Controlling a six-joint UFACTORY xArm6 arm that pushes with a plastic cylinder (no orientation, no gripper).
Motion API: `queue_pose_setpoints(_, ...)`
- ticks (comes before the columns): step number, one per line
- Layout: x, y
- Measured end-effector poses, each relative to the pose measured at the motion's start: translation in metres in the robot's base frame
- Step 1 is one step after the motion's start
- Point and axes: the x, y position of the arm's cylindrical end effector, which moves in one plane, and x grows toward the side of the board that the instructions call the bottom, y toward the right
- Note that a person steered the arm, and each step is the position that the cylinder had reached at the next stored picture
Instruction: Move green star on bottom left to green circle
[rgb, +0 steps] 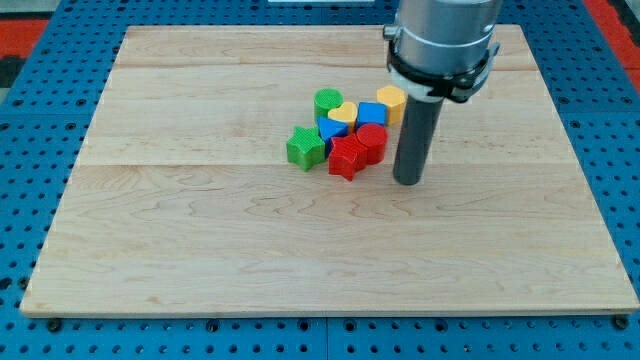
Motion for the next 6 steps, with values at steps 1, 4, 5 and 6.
queue_pose_setpoints(1, 0.000, -0.051)
queue_pose_setpoints(4, -0.005, -0.138)
queue_pose_setpoints(5, -0.038, -0.144)
queue_pose_setpoints(6, -0.066, -0.127)
